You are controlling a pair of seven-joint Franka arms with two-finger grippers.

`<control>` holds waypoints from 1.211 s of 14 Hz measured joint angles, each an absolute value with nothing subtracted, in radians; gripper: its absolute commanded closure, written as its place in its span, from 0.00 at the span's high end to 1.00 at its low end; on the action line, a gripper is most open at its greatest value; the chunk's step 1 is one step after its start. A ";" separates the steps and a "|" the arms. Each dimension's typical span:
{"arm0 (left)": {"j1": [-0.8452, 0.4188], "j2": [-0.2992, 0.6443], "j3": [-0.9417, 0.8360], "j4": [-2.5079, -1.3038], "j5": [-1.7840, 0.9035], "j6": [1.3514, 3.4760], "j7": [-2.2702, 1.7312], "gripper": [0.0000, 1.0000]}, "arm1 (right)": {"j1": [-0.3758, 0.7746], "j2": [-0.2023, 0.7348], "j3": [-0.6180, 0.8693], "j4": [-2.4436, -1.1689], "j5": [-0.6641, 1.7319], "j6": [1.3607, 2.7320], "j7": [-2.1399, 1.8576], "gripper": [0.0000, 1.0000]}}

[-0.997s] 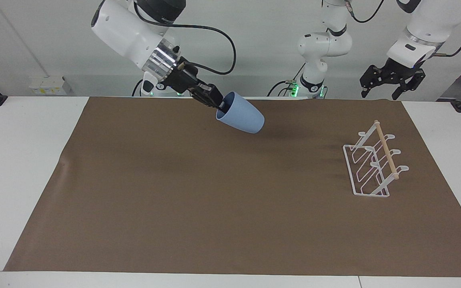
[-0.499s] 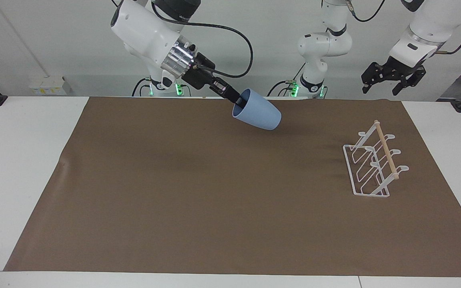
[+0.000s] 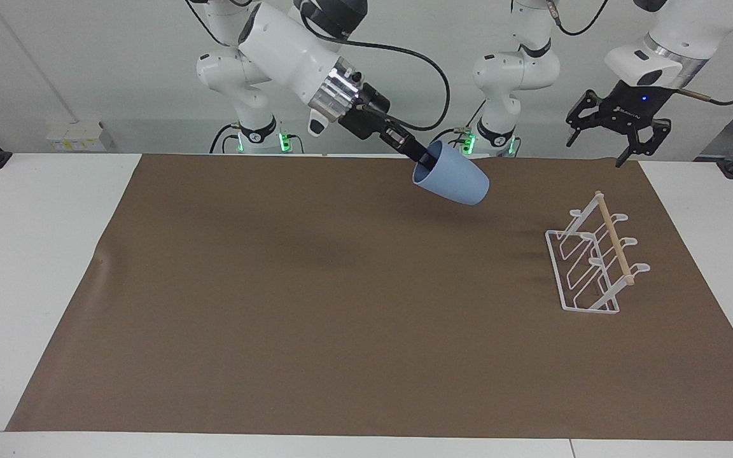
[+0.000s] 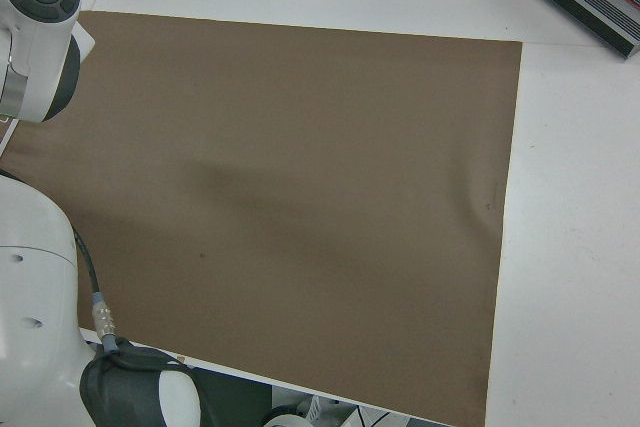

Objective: Hang cup on cup holder
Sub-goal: 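Carry the tipped blue cup toward the left gripper with the right gripper, then grasp the cup's base with the left gripper while the right gripper holds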

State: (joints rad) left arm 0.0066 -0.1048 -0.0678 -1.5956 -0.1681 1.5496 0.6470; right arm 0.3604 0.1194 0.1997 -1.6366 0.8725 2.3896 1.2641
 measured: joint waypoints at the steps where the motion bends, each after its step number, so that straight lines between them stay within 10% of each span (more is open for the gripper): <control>1: 0.006 -0.105 -0.068 -1.597 -0.196 1.576 0.742 1.00 | 0.365 0.121 0.200 -1.638 0.873 2.393 1.264 0.00; 17: -0.088 0.092 -0.142 -1.480 -0.415 1.806 1.224 1.00 | 0.361 0.124 0.199 -1.651 0.873 2.386 1.260 0.00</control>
